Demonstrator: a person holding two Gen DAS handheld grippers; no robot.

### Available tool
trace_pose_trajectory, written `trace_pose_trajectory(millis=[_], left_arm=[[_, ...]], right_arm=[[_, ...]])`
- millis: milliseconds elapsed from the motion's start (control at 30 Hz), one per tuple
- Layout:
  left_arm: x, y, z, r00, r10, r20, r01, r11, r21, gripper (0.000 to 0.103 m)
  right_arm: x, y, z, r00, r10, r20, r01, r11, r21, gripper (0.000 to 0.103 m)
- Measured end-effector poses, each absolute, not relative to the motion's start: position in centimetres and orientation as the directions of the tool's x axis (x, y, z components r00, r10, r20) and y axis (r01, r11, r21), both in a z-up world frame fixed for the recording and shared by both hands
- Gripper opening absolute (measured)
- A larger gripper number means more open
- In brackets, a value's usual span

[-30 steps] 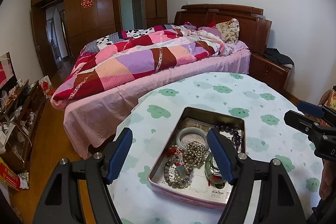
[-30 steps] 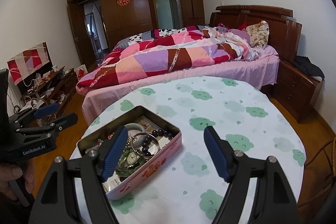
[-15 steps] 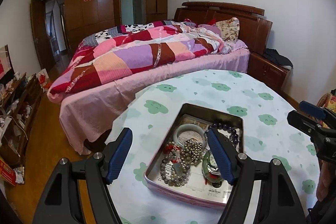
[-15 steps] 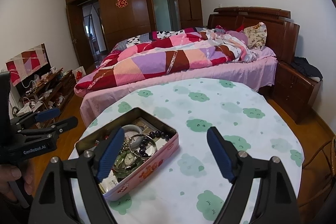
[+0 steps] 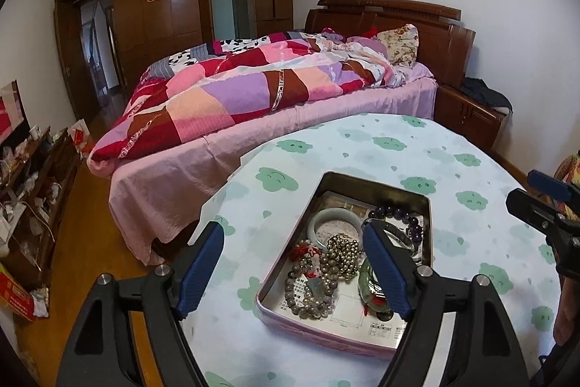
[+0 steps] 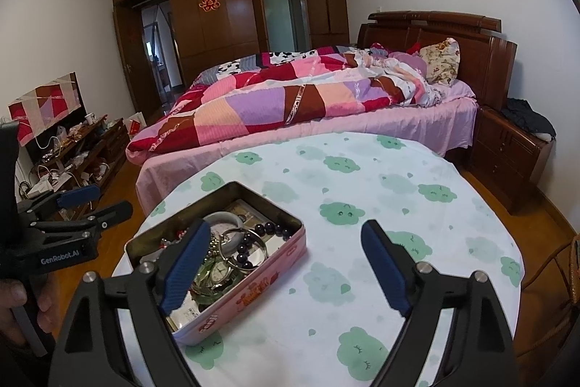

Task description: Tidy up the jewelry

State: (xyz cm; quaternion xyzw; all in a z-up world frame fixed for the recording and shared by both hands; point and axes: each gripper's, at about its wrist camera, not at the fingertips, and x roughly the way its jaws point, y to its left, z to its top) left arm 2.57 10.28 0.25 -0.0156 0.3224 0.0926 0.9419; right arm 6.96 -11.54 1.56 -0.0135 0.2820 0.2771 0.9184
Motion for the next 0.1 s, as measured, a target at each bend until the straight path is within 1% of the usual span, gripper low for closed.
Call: trace_pose_trajectory(millis=[100], left_arm=[[2.59, 10.16, 0.28, 0.78, 0.163, -0.605, -0.177, 0.984, 0.037, 0.079]], right_arm=[[7.19, -11.93, 0.97, 0.685, 0.496, -0.533, -0.513, 0.848, 0.131, 0.089]])
